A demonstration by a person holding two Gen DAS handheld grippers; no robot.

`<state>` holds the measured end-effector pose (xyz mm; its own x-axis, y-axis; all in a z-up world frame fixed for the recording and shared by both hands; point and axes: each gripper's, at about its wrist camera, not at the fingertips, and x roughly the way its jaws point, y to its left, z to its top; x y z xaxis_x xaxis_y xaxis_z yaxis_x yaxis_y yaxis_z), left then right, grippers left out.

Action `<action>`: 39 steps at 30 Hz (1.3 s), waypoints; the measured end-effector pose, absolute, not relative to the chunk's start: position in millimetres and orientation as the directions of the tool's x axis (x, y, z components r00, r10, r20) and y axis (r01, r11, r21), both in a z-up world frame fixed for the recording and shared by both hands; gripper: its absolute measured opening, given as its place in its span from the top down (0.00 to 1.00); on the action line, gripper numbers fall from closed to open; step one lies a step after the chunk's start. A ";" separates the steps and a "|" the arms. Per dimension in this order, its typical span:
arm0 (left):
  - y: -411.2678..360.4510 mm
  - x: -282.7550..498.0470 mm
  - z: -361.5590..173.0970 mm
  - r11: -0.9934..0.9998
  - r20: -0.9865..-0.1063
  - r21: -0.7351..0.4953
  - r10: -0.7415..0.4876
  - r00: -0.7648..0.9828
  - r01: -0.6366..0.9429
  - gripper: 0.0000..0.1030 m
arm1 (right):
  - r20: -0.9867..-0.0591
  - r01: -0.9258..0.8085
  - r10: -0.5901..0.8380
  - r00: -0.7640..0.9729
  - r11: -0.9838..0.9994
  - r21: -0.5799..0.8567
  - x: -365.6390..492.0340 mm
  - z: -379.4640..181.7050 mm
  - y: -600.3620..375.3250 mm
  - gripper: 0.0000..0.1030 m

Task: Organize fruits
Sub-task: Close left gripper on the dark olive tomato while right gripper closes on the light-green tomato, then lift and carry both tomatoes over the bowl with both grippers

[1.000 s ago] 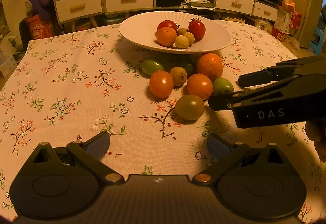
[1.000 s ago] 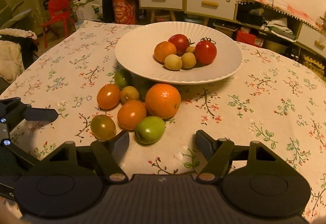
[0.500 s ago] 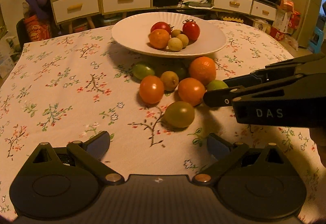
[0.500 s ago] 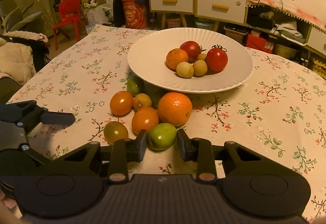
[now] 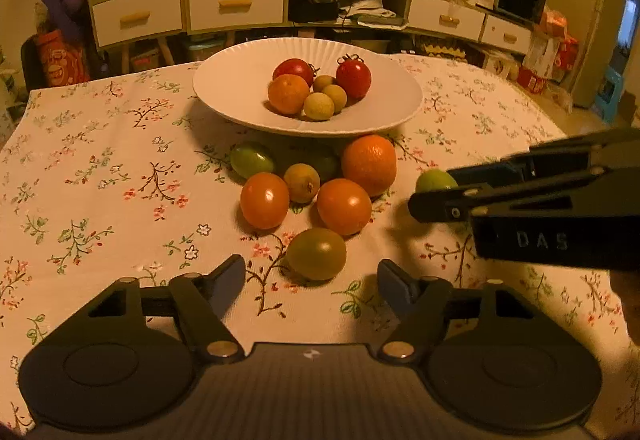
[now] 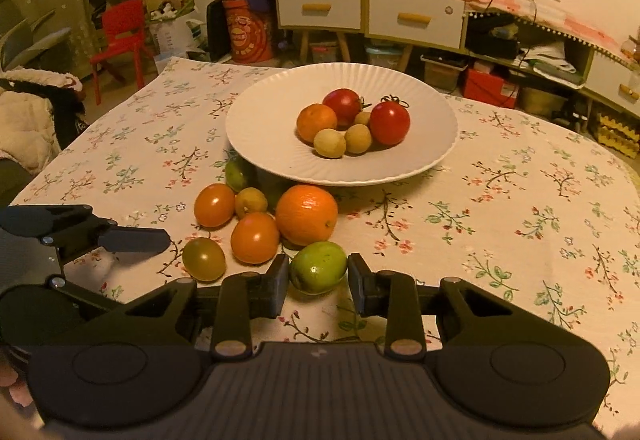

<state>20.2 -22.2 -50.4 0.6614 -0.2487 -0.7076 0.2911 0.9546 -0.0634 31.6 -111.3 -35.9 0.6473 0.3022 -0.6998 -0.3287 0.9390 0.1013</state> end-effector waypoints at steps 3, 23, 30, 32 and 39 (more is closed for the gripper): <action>-18.2 22.8 -50.0 0.958 -0.704 -0.099 -0.259 0.661 0.270 0.44 | -0.702 -0.327 0.303 0.644 0.939 0.106 32.7 -36.3 -111.7 0.72; -18.0 20.3 -43.8 0.949 -0.704 -0.131 -0.292 0.648 0.285 0.78 | -0.705 -0.324 0.305 0.640 0.939 0.112 31.7 -37.2 -114.6 0.72; -19.2 20.8 -38.9 0.947 -0.696 -0.122 -0.296 0.655 0.298 0.78 | -0.700 -0.325 0.310 0.643 0.939 0.116 31.4 -34.1 -114.8 0.72; -19.0 21.2 -36.0 0.946 -0.690 -0.120 -0.297 0.660 0.300 0.78 | -0.697 -0.325 0.312 0.645 0.938 0.119 31.5 -32.3 -115.2 0.72; -17.0 27.0 -24.4 0.945 -0.667 -0.117 -0.302 0.681 0.305 0.78 | -0.673 -0.315 0.322 0.666 0.939 0.137 33.9 -21.9 -119.4 0.72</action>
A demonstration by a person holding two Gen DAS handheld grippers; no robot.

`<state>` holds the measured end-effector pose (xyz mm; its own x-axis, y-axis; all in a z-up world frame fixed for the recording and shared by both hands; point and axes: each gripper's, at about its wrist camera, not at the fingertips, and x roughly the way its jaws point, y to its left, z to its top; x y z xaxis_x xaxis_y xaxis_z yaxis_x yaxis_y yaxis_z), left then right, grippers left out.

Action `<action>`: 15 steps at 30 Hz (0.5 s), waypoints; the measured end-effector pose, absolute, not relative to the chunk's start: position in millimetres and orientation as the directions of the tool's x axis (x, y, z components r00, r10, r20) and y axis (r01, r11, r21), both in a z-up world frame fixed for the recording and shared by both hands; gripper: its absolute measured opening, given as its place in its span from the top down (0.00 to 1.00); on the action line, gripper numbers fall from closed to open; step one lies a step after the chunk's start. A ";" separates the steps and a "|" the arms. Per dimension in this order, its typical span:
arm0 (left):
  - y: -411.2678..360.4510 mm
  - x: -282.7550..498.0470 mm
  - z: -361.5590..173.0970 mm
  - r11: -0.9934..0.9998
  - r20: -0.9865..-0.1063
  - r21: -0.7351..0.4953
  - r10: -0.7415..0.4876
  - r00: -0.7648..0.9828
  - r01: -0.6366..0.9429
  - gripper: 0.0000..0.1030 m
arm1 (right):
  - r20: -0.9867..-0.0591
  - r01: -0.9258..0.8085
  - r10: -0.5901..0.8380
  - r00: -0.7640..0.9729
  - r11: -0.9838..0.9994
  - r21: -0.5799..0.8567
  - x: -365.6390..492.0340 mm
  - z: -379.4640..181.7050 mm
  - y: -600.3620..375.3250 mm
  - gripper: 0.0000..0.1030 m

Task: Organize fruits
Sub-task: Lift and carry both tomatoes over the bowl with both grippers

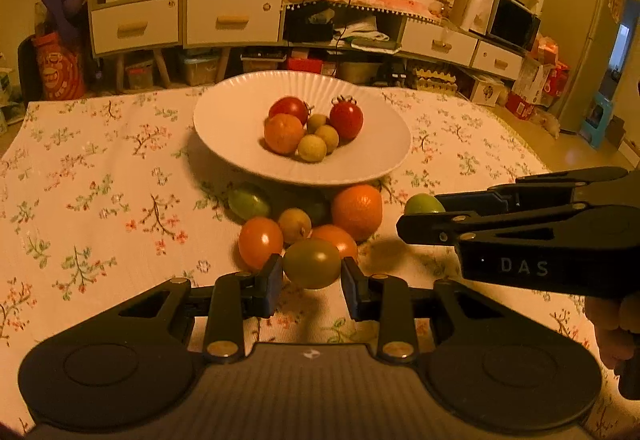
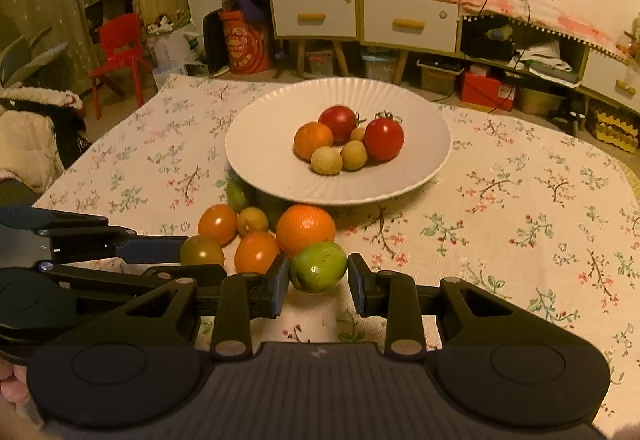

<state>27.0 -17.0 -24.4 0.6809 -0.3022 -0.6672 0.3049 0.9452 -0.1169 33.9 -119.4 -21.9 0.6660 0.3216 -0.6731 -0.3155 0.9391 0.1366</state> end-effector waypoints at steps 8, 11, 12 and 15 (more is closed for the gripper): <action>-15.1 36.0 -10.0 0.948 -0.631 -0.110 -0.298 0.717 0.297 0.78 | -0.651 -0.287 0.314 0.691 0.946 0.151 48.0 -13.8 -125.7 0.72; -16.8 41.3 -5.2 0.946 -0.625 -0.102 -0.302 0.720 0.309 0.78 | -0.647 -0.274 0.309 0.697 0.949 0.157 55.7 -11.3 -129.6 0.72; -17.5 43.7 -4.4 0.945 -0.625 -0.099 -0.303 0.720 0.312 0.78 | -0.648 -0.270 0.306 0.697 0.950 0.158 58.7 -10.6 -131.2 0.72; -19.2 52.3 -2.9 0.944 -0.623 -0.092 -0.302 0.722 0.316 0.78 | -0.650 -0.257 0.301 0.698 0.952 0.164 68.7 -9.7 -137.1 0.72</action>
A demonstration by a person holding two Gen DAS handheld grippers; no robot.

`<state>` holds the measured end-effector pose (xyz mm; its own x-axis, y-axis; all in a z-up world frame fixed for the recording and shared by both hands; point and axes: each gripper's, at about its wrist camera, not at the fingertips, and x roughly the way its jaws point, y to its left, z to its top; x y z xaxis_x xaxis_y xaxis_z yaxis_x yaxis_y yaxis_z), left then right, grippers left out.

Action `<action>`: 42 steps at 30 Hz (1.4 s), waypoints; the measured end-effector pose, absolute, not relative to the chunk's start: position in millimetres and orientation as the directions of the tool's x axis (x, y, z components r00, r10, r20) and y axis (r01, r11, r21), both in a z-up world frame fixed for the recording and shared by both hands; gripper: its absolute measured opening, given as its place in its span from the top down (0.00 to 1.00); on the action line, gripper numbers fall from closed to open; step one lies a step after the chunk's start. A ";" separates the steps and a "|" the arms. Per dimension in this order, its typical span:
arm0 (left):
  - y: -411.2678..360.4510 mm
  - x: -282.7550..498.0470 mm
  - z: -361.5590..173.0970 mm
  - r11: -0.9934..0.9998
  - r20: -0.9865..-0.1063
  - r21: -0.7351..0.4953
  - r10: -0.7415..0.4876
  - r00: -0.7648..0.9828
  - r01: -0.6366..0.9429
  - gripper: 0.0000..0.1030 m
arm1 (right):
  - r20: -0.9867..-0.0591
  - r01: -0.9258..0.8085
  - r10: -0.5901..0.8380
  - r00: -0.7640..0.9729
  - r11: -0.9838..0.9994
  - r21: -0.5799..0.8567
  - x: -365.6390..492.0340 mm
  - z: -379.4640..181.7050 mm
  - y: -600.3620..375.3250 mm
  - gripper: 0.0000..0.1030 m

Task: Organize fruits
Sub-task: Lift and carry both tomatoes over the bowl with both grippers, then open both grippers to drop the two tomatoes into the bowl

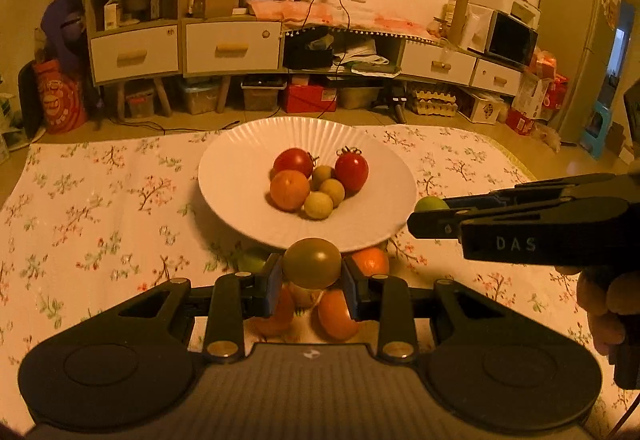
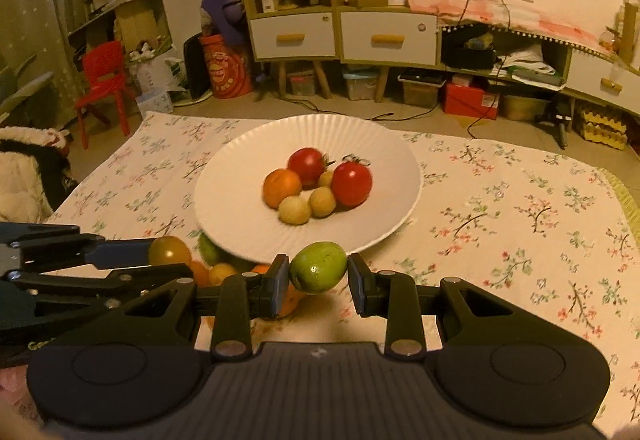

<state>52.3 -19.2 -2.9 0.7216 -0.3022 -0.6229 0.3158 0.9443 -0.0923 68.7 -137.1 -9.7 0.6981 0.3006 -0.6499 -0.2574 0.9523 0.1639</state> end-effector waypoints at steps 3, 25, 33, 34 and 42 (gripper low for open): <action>-19.7 64.0 -2.8 0.943 -0.626 -0.102 -0.308 0.716 0.316 0.78 | -0.652 -0.244 0.297 0.698 0.954 0.174 77.8 -9.5 -141.9 0.72; -31.7 110.0 -21.9 0.944 -0.661 -0.055 -0.279 0.697 0.326 0.78 | -0.684 -0.250 0.282 0.673 0.957 0.148 123.7 -22.6 -131.9 0.72; -34.9 118.0 -24.0 0.936 -0.668 -0.031 -0.281 0.689 0.352 0.78 | -0.694 -0.242 0.277 0.665 0.959 0.151 128.2 -27.0 -129.6 0.72; -34.3 118.7 -24.2 0.935 -0.667 -0.031 -0.283 0.689 0.353 0.78 | -0.695 -0.243 0.276 0.664 0.959 0.149 128.2 -26.8 -128.8 0.72; -31.1 119.2 -23.9 0.932 -0.663 -0.041 -0.296 0.687 0.361 0.77 | -0.697 -0.244 0.269 0.664 0.960 0.137 129.7 -25.4 -124.9 0.71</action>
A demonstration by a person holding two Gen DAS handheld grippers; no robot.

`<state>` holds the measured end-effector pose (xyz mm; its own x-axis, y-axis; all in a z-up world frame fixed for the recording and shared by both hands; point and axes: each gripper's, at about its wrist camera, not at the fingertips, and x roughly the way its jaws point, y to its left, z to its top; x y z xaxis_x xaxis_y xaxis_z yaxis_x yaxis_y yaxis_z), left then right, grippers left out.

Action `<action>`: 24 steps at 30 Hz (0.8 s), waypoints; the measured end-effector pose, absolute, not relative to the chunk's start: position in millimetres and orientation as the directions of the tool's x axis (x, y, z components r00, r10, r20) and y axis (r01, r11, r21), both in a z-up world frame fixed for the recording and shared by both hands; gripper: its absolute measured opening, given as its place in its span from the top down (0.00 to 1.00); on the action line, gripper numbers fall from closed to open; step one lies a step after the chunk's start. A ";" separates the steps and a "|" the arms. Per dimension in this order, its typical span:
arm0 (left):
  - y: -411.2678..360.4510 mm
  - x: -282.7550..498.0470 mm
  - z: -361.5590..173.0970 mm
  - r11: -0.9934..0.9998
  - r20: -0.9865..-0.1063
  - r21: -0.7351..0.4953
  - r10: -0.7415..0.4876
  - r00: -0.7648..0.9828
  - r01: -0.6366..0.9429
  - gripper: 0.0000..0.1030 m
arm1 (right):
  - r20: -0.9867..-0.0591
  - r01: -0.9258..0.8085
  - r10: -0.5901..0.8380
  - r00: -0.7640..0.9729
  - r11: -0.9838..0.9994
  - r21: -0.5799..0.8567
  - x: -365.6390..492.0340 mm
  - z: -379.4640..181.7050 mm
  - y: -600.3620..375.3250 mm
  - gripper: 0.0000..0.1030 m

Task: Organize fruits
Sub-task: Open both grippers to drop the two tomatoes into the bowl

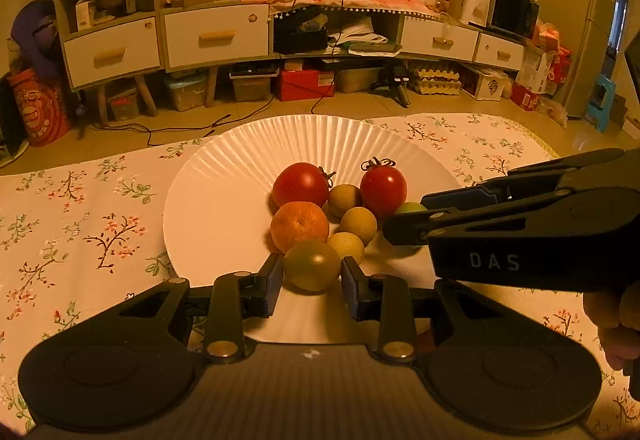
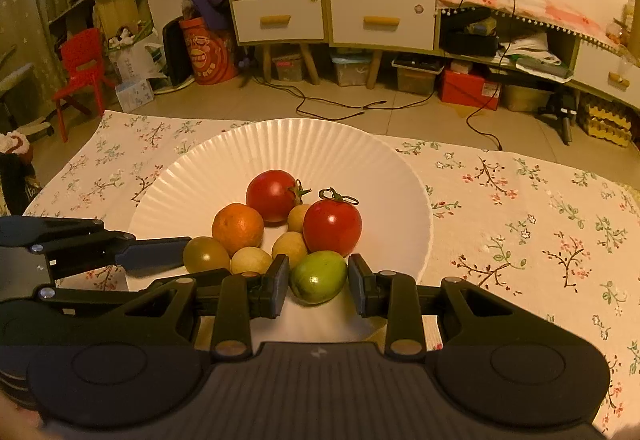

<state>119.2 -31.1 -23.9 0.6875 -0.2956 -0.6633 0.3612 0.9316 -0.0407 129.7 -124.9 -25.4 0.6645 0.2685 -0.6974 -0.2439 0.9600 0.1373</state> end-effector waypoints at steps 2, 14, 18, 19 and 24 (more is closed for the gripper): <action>-29.9 119.0 -23.1 0.929 -0.666 -0.048 -0.304 0.681 0.367 0.76 | -0.695 -0.244 0.266 0.668 0.961 0.134 128.9 -24.3 -124.5 0.71; -21.5 106.5 -12.9 0.921 -0.658 -0.060 -0.326 0.679 0.384 0.55 | -0.672 -0.258 0.262 0.692 0.960 0.108 116.0 -11.7 -122.4 0.47; -18.8 99.5 -7.5 0.920 -0.654 -0.059 -0.329 0.681 0.388 0.48 | -0.666 -0.248 0.263 0.698 0.961 0.119 109.3 -8.1 -125.6 0.40; -17.8 98.5 -6.8 0.919 -0.653 -0.060 -0.331 0.681 0.389 0.47 | -0.665 -0.246 0.263 0.699 0.962 0.122 107.5 -7.5 -126.8 0.38; -15.1 89.7 -2.6 0.917 -0.652 -0.061 -0.335 0.680 0.394 0.40 | -0.662 -0.237 0.258 0.703 0.964 0.125 100.2 -3.0 -132.7 0.34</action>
<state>89.6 -15.1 -2.6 0.6800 -0.3351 -0.6521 0.3938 0.9172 -0.0606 100.2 -132.7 -3.0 0.7033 0.2583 -0.6623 -0.2367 0.9636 0.1245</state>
